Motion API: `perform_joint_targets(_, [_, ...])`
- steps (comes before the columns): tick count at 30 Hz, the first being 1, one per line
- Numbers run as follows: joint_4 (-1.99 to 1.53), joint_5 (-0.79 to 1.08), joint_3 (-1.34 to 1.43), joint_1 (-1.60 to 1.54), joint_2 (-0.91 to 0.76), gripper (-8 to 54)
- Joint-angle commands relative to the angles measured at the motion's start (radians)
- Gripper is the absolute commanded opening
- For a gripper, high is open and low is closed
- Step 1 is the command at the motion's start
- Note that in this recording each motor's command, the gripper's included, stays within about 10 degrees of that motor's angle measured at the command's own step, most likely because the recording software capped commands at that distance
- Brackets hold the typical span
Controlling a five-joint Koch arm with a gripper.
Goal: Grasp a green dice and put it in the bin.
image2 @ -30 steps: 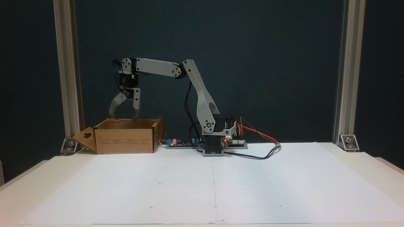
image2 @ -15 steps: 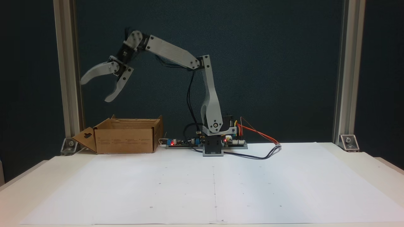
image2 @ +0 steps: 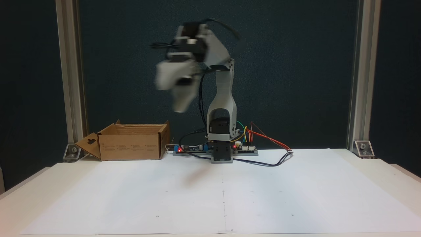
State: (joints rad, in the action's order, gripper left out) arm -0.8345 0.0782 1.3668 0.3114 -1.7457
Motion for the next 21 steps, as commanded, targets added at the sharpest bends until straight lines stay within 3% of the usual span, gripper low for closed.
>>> perform_joint_targets(1, [0.152,-0.048,0.08,-0.1,-0.11,43.7])
perform_joint_targets(14, [0.765,-0.048,0.896,-0.233,-0.44,43.7])
perform_joint_targets(21, [1.073,-0.044,1.118,-0.235,-0.532,43.6])
